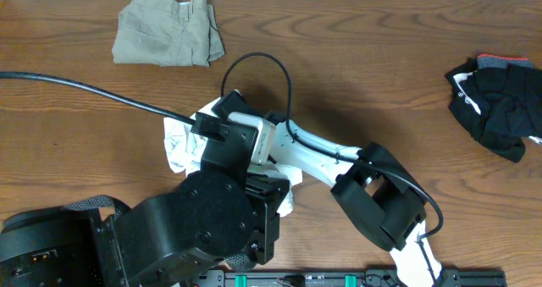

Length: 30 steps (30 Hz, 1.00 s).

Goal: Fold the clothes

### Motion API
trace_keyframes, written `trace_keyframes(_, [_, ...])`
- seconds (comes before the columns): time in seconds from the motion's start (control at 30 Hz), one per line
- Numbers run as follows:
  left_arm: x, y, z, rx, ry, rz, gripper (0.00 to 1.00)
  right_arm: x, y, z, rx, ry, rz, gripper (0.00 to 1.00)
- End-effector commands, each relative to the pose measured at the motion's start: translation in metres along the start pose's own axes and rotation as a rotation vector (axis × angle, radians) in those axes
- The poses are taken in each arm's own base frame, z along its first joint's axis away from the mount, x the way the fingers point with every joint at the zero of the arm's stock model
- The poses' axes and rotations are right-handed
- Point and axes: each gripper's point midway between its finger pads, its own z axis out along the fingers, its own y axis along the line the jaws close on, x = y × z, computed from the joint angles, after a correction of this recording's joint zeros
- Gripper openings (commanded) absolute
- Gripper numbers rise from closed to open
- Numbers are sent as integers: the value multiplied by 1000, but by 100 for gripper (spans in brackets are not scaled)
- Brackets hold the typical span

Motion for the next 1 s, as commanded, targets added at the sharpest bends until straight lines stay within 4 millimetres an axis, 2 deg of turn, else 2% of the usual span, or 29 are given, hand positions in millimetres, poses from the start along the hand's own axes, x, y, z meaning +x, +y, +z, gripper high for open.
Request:
trace_keyframes(0.0, [7,12,-3,-48,22,9,6,-2,-9,7,51,-13,2,50])
trace_keyframes(0.1, [7,12,-3,-49,23,9,6,2,-15,9,71,0,5,36])
trace_keyframes(0.27, [8,14,-3,-54,27,10,6,2,-28,8,122,4,12,4])
trace_keyframes(0.3, [8,14,-3,-54,27,11,6,3,-30,8,130,4,12,1])
trace_keyframes(0.57, [6,17,-3,-71,15,13,6,6,-50,8,205,19,57,1])
trace_keyframes(0.77, [-2,24,-4,-110,-34,13,6,7,-101,-1,332,53,148,1])
trace_keyframes(0.97, [-16,36,-5,-186,-115,19,6,8,-166,-18,460,100,244,1])
